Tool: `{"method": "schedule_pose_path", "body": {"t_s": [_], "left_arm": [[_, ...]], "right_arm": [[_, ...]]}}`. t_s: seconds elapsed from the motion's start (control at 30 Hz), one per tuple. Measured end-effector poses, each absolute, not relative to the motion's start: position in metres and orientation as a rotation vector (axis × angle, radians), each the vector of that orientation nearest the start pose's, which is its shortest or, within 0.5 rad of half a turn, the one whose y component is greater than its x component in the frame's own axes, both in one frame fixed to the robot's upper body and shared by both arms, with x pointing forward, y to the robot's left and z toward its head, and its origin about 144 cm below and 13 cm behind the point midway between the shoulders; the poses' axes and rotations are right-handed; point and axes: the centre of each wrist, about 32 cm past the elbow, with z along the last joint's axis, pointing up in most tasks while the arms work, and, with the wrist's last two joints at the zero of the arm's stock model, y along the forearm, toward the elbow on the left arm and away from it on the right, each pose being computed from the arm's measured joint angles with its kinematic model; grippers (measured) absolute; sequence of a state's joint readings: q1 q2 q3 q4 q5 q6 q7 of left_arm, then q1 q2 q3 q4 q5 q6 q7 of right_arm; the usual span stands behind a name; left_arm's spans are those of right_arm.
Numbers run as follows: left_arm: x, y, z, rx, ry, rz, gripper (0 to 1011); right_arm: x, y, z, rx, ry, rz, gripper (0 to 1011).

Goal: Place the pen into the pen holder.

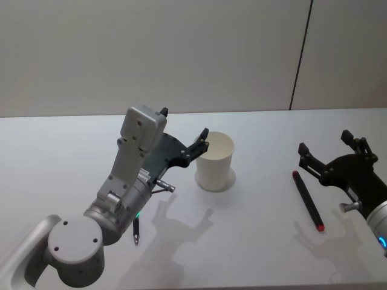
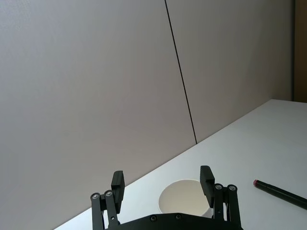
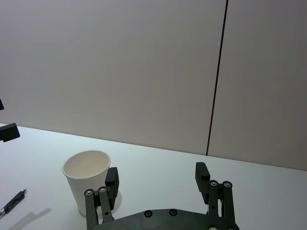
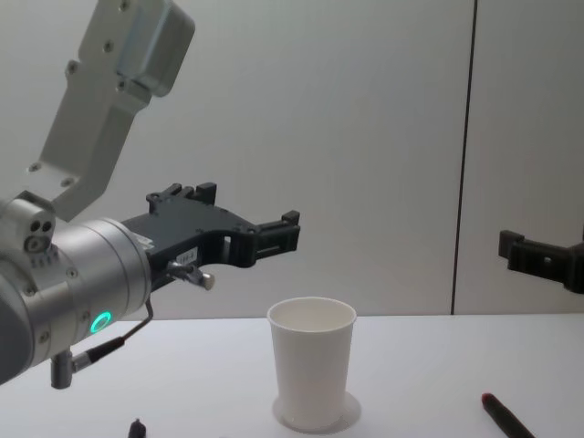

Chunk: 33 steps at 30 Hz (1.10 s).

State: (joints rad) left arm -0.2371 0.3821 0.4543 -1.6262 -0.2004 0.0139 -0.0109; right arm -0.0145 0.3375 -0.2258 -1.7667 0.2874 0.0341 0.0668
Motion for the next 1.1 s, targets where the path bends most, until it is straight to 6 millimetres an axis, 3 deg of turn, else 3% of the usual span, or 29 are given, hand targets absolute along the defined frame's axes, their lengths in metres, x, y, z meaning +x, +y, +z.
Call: {"method": "schedule_pose_path", "body": {"t_s": [1.1], "left_arm": [[0.492,0.1984,1.2044,0.061,-0.268,1.124,1000]], "right_arm": [[0.4432,-0.2337,1.1897,0.021,-0.066,-1.242,1001]]}}
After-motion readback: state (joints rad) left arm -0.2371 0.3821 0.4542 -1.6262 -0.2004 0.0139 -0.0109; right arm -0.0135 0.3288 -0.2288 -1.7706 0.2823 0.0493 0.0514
